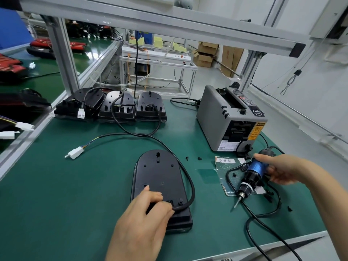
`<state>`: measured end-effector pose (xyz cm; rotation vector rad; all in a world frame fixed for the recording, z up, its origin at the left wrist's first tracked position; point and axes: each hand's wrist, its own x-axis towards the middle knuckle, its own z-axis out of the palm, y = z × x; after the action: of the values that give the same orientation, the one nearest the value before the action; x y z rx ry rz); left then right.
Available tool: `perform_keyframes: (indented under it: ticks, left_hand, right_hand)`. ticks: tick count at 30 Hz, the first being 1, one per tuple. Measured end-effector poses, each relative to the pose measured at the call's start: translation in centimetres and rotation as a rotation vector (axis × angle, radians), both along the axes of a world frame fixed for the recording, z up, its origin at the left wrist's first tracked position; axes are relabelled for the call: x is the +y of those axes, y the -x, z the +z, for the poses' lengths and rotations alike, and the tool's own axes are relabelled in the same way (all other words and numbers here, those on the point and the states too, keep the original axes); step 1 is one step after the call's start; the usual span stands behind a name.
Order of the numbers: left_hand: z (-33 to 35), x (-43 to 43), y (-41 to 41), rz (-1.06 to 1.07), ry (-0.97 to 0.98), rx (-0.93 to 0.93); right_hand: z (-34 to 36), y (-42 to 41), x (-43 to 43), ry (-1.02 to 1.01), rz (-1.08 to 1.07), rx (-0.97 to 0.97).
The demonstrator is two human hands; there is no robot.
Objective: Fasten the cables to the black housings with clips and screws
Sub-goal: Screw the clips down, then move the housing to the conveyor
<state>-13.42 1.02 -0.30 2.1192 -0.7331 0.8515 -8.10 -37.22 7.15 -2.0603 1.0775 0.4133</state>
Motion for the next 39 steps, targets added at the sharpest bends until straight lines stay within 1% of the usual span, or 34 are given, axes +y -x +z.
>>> perform_keyframes:
  ticks: [5,6,8,10,12,13,14,15,16,18,19,20,22,24,26,29,35,39]
  left_hand:
    - [0.0,0.0,0.0,0.009,-0.002,0.002]
    - [0.1,-0.1,0.0,0.015,-0.005,-0.001]
    - [0.2,-0.3,0.0,0.035,-0.015,-0.003]
    - [0.4,-0.5,0.1,0.048,-0.014,0.004]
    - [0.5,-0.6,0.2,0.055,-0.007,0.014]
    - [0.5,-0.7,0.2,0.063,-0.006,0.019]
    - [0.4,-0.7,0.3,0.072,-0.008,0.023]
    - [0.2,-0.7,0.3,0.081,-0.011,0.027]
    - [0.2,-0.7,0.4,0.086,-0.014,0.033]
    - [0.1,-0.7,0.4,0.087,-0.022,0.043]
    - [0.2,-0.7,0.4,0.083,-0.025,0.052]
    - [0.3,-0.8,0.5,0.082,-0.026,0.06]
    - [0.2,-0.8,0.5,0.087,-0.027,0.06]
    - [0.1,-0.8,0.5,0.095,-0.037,0.046]
    - [0.0,-0.8,0.4,0.092,-0.037,0.034]
    - [0.0,-0.8,0.4,0.062,0.009,0.035]
    - [0.2,-0.8,0.3,0.055,0.0,0.023]
    - [0.2,-0.8,0.3,0.061,-0.014,0.018]
  right_hand:
    - [0.1,0.0,0.1,-0.011,-0.03,-0.034]
    - [0.0,-0.1,0.1,0.003,-0.026,-0.041]
    - [0.0,-0.3,0.3,0.102,-0.011,-0.046]
    - [0.2,-0.3,0.9,0.325,0.07,-0.015]
    - [0.8,-0.3,1.8,0.662,0.174,0.001]
    - [1.0,-0.4,2.3,0.793,0.2,-0.054]
    - [1.2,-0.6,3.1,0.846,0.22,-0.162]
    - [1.2,-1.0,3.8,0.801,0.229,-0.297]
    - [1.1,-1.4,4.5,0.664,0.222,-0.44]
    - [0.7,-2.2,5.9,0.272,0.118,-0.645]
    - [0.5,-2.5,6.2,0.096,0.038,-0.697]
    - [0.3,-2.8,6.3,-0.037,-0.041,-0.726]
    - [0.0,-3.5,6.2,-0.202,-0.191,-0.763]
    - [-0.3,-4.1,6.0,-0.312,-0.31,-0.798]
    - [-0.3,-4.6,6.0,-0.364,-0.37,-0.82]
    - [-0.2,-4.9,6.0,-0.38,-0.392,-0.84]
    - [0.1,-5.6,6.2,-0.33,-0.415,-0.882]
    - [0.0,-6.0,6.4,-0.31,-0.469,-0.914]
